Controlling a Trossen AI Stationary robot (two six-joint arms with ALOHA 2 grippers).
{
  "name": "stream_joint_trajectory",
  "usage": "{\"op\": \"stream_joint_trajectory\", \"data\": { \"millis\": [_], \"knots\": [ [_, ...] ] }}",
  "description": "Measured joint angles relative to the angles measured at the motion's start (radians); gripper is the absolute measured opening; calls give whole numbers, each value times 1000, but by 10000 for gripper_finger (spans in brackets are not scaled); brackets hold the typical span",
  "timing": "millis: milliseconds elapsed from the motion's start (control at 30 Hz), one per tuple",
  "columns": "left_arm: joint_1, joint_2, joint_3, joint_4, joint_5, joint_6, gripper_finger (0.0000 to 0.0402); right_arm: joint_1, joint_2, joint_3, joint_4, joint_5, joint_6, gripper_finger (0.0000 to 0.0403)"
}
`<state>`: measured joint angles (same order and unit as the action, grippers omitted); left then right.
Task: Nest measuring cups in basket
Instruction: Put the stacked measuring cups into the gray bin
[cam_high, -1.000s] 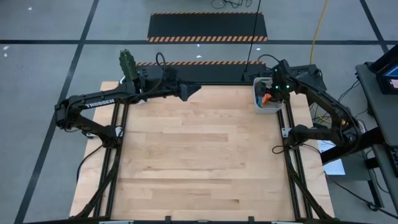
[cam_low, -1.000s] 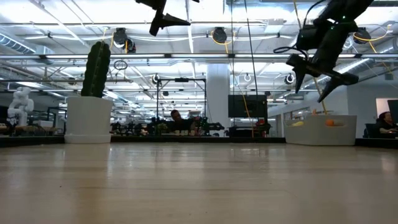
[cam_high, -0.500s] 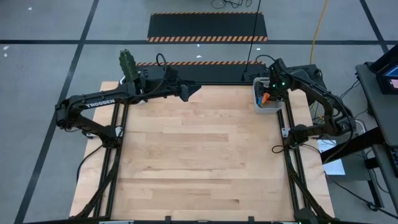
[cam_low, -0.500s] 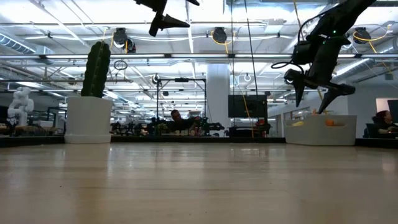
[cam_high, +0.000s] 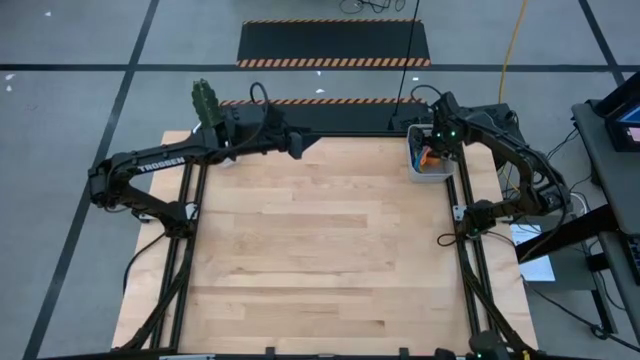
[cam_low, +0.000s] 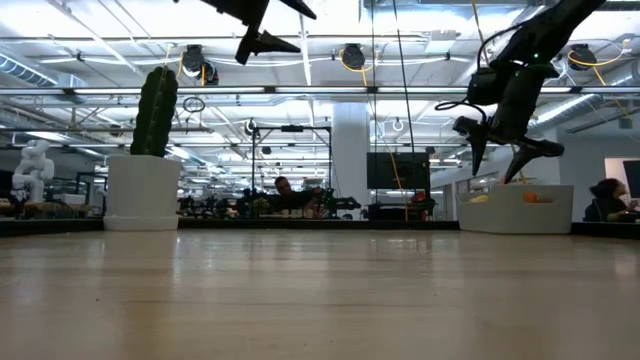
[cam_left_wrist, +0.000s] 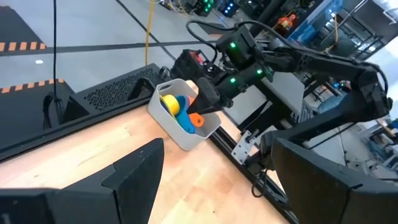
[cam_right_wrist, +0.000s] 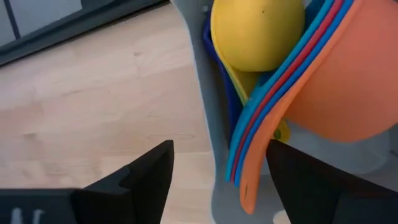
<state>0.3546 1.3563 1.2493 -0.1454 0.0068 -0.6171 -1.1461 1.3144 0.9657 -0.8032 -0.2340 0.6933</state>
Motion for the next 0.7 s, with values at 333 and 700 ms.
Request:
{"op": "stream_joint_trajectory", "data": {
  "millis": [333, 700],
  "knots": [
    [-1, -18, 0, 34, 99, -85, 298, 16, -4, -86, 96, -73, 80, 247],
    [-90, -52, 0, 27, 97, -80, 298, 6, -4, -157, 132, -82, 94, 247]
  ]
}}
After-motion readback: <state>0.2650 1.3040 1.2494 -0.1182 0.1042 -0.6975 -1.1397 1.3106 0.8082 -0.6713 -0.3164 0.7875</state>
